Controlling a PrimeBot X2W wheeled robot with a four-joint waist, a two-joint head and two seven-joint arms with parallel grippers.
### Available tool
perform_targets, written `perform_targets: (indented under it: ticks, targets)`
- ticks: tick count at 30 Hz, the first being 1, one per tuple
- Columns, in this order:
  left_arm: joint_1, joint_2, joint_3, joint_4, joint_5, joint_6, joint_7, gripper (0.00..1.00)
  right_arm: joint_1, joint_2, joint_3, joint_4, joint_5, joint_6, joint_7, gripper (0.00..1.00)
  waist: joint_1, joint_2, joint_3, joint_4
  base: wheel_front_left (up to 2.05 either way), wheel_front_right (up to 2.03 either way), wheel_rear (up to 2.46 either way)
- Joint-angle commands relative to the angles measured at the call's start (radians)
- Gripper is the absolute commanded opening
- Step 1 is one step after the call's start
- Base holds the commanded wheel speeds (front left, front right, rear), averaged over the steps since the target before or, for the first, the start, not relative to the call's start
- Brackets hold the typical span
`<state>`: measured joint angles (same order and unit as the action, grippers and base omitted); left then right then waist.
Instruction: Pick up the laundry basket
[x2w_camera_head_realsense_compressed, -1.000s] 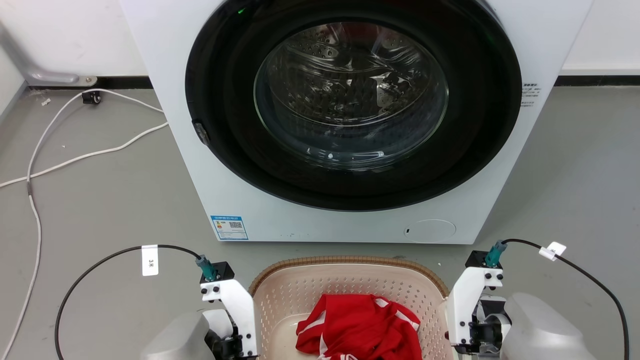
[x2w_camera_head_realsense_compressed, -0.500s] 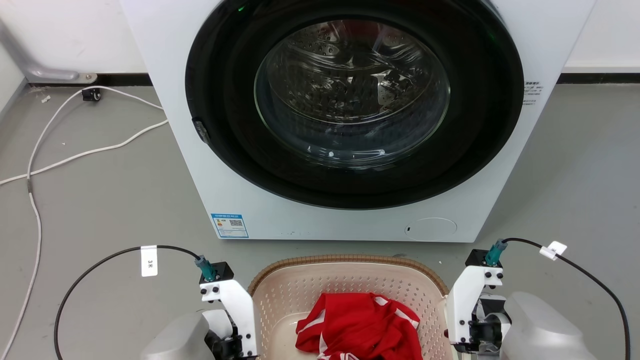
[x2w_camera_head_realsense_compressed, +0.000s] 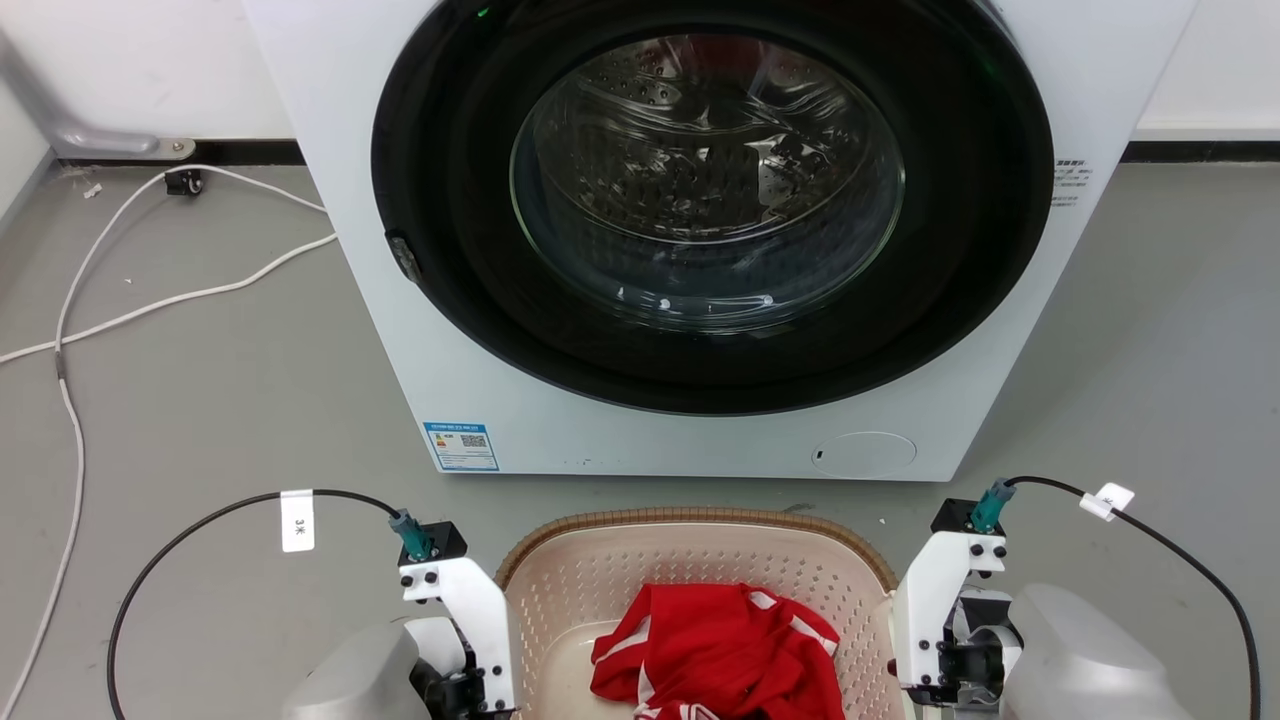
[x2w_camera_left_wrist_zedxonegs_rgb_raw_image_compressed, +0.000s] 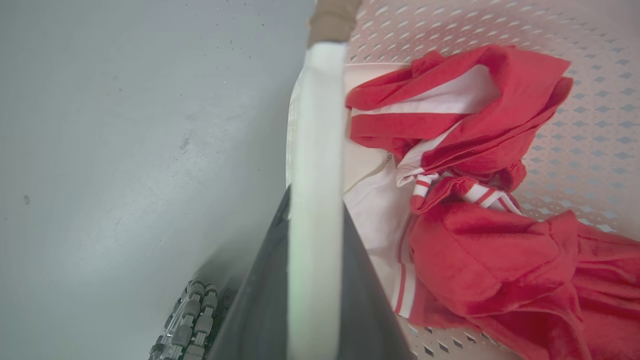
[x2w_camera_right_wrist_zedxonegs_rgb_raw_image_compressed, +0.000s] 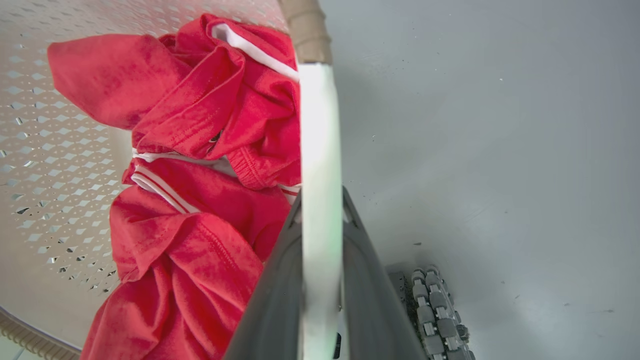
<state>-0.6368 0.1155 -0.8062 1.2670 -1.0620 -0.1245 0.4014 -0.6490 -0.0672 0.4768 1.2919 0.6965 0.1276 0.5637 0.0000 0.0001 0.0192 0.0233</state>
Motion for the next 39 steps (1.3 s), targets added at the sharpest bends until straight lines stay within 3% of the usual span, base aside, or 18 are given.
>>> perform_targets:
  ticks: [1,39]
  targets:
    - [-0.02,-0.033,-0.002,-0.012,-0.013,-0.011,-0.006,0.0,-0.012,0.029,0.0,-0.008,0.013,0.006,0.004,0.0,0.0,-0.0001,0.0,0.001,0.0,0.0,0.0]
    - [-0.02,-0.028,-0.028,-0.001,-0.046,-0.011,-0.028,0.0,-0.004,0.025,-0.026,-0.006,-0.006,0.008,0.02,0.0,0.0,-0.0001,-0.003,-0.004,0.0,0.0,0.0]
